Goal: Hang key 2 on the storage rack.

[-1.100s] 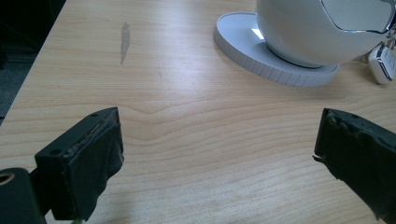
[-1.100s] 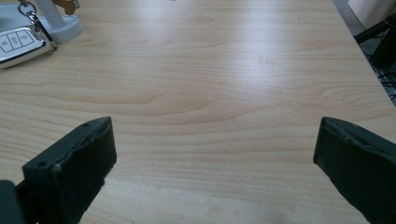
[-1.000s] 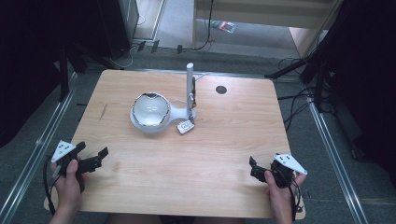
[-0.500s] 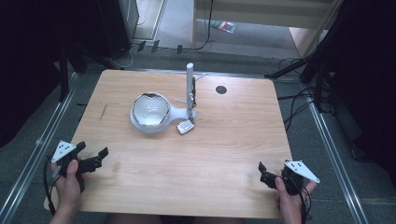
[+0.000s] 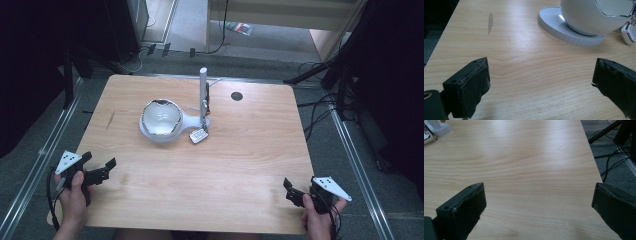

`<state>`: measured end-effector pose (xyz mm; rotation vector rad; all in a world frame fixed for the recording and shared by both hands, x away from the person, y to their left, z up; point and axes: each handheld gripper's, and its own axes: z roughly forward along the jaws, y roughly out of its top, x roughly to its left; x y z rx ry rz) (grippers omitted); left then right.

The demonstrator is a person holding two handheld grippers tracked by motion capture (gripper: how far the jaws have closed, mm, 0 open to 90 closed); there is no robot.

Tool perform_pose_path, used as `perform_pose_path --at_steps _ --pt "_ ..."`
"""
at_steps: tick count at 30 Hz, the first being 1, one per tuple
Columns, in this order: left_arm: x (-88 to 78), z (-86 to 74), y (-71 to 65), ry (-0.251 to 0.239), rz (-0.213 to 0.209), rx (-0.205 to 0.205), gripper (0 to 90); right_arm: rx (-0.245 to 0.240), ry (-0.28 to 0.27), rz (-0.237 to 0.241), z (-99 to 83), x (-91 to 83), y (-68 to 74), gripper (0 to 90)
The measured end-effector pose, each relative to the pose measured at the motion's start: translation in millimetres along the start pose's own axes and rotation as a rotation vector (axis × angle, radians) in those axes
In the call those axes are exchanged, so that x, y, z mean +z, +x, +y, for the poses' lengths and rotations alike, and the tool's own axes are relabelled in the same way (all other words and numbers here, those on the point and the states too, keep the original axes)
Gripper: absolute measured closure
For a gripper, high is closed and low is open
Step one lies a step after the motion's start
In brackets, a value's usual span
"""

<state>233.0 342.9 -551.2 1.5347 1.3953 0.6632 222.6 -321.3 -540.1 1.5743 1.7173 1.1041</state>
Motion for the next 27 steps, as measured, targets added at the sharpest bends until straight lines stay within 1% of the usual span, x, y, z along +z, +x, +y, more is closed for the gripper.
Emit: perform_pose_path --at_steps 6,10,11,14,19,27 --pt "0.1 0.0 -0.3 0.002 -0.001 0.004 1.7 -0.002 0.007 -0.015 -5.2 -3.1 -7.5 0.0" --pt "0.2 0.2 -0.6 0.004 0.001 0.007 1.7 0.026 -0.01 0.006 -6.3 -4.4 -11.7 0.0" --pt "0.4 0.1 -0.8 0.004 0.001 0.007 1.7 0.044 -0.011 0.01 -6.9 -4.1 -12.4 0.0" --pt "0.4 0.2 -1.2 0.008 0.001 0.009 1.7 0.062 -0.021 0.02 -8.2 -3.4 -13.6 0.0" --pt "0.8 0.5 -1.1 0.013 -0.001 0.009 1.7 0.043 -0.017 0.016 -8.2 -2.9 -10.5 0.0" --pt "0.9 0.5 -1.3 0.013 0.0 0.013 1.7 0.035 -0.015 0.014 -8.1 -2.6 -9.9 0.0"
